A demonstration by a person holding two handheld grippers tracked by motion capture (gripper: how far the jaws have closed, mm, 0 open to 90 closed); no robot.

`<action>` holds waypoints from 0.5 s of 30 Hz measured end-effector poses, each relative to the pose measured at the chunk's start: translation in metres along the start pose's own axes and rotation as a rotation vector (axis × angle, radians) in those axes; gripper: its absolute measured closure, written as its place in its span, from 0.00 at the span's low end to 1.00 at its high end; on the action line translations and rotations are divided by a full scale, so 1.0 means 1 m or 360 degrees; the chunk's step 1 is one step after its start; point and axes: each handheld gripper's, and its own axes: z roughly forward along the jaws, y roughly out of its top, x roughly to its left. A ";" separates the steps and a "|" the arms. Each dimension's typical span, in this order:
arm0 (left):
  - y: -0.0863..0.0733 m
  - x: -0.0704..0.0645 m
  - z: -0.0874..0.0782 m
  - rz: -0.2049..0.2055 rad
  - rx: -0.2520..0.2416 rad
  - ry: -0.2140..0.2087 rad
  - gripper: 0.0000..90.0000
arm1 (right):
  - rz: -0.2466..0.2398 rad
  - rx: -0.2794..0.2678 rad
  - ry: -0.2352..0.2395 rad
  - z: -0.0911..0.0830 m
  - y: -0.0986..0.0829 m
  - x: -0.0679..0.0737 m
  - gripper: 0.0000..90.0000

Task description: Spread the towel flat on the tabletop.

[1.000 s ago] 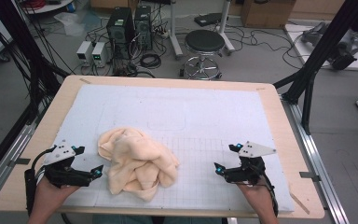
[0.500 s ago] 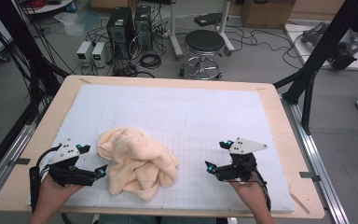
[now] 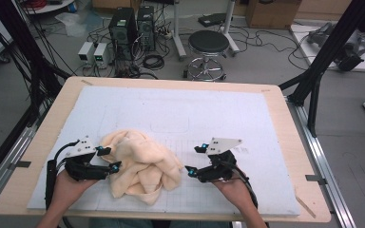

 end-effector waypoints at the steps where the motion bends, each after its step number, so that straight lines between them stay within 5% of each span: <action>1: 0.000 0.001 0.001 0.0013 0.0006 -0.0011 0.47 | -0.0014 0.0005 0.0029 0.003 0.001 0.001 0.37; 8: -0.003 0.000 0.016 0.0075 0.0129 -0.0097 0.68 | -0.0082 0.0132 0.0168 0.032 0.002 0.006 0.50; 12: -0.003 -0.001 0.024 0.0091 0.0195 -0.0119 0.85 | -0.0077 0.0203 0.0268 0.053 0.001 0.004 0.70; 15: -0.004 0.001 0.024 0.0073 0.0192 -0.0126 0.89 | -0.0088 0.0243 0.0299 0.061 0.001 0.004 0.84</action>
